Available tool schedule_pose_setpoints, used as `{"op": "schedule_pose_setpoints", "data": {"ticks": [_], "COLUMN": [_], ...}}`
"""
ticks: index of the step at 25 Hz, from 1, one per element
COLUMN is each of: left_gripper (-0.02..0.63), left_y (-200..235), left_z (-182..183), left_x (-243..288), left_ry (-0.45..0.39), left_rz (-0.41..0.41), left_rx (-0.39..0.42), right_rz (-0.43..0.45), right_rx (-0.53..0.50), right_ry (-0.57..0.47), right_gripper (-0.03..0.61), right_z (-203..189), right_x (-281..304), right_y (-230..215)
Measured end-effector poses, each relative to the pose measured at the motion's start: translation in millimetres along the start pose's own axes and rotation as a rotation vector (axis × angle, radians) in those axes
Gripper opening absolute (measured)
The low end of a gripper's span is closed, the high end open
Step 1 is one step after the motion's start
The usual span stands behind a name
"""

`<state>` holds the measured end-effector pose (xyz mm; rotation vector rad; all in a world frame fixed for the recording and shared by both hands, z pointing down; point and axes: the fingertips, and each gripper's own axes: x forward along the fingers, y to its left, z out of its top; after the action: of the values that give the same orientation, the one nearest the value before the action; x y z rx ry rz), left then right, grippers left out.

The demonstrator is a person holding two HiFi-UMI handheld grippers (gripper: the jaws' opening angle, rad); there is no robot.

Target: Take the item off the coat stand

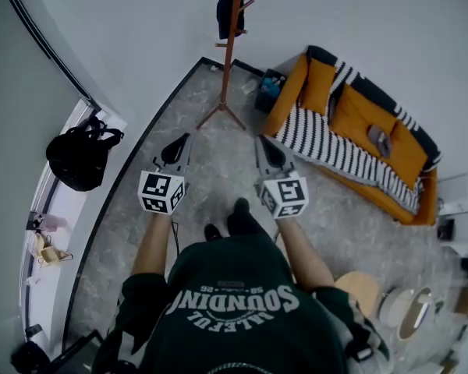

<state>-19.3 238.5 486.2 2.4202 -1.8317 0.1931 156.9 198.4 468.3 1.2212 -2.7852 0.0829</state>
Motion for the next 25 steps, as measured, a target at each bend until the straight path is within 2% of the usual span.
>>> {"op": "schedule_pose_setpoints", "data": {"ticks": [12,25], "left_gripper": [0.002,0.002], "left_y": [31.5,134.4], "left_z": [0.0,18.2], "left_x": [45.9,176.0], "left_ry": [0.017,0.053], "left_rz": [-0.015,0.006], "left_rx": [-0.004,0.007], "right_rz": [-0.002,0.019], "right_rx": [0.024,0.074], "right_ry": [-0.003,-0.029], "right_gripper": [0.000,0.000], "right_z": [-3.8,7.7], "right_x": [54.3,219.8], "right_y": [-22.2,-84.1]}}
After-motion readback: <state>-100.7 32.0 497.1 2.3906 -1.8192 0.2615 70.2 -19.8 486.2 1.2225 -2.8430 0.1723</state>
